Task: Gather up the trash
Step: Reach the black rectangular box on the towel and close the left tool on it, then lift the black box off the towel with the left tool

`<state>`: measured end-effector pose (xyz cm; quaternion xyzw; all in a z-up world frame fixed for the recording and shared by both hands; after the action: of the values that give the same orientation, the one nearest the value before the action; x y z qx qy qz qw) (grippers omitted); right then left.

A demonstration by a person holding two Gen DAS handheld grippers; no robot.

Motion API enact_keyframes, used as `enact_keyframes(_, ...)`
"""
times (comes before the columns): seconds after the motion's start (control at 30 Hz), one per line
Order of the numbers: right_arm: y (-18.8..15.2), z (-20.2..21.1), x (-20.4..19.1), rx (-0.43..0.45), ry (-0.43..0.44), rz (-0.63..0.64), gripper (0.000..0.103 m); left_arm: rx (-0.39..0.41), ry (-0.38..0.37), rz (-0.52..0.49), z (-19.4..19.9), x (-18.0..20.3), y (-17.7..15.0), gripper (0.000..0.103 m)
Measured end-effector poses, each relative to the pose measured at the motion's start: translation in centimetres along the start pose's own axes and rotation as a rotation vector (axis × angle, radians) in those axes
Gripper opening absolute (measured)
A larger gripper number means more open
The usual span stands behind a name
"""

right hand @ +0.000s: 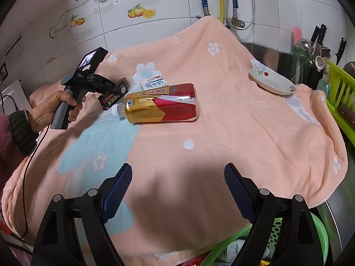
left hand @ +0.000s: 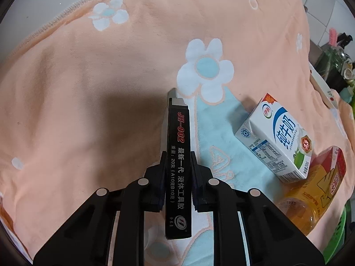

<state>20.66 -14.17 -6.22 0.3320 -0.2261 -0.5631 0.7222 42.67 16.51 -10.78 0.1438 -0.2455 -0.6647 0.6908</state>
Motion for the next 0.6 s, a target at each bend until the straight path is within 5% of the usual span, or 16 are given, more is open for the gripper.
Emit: enact_keyframes(0.6,1.4,-0.6,-1.5,0.009,0.033,0.051,0.082,0.088,-0.09,-0.032,8.1,1.8,-2.4,0.017)
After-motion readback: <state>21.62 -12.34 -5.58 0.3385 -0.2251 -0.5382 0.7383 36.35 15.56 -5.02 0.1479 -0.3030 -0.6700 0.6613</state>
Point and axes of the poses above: each gripper's, at about its wrist camera, not at the fingertips, and z roughly against the way its jaws point, x to its right, y to its top, the point moved 1 cm from there along -z, roughly the way its jaws point, and after that the axes turned 5 degrees about -y, right-handed, at the moved point
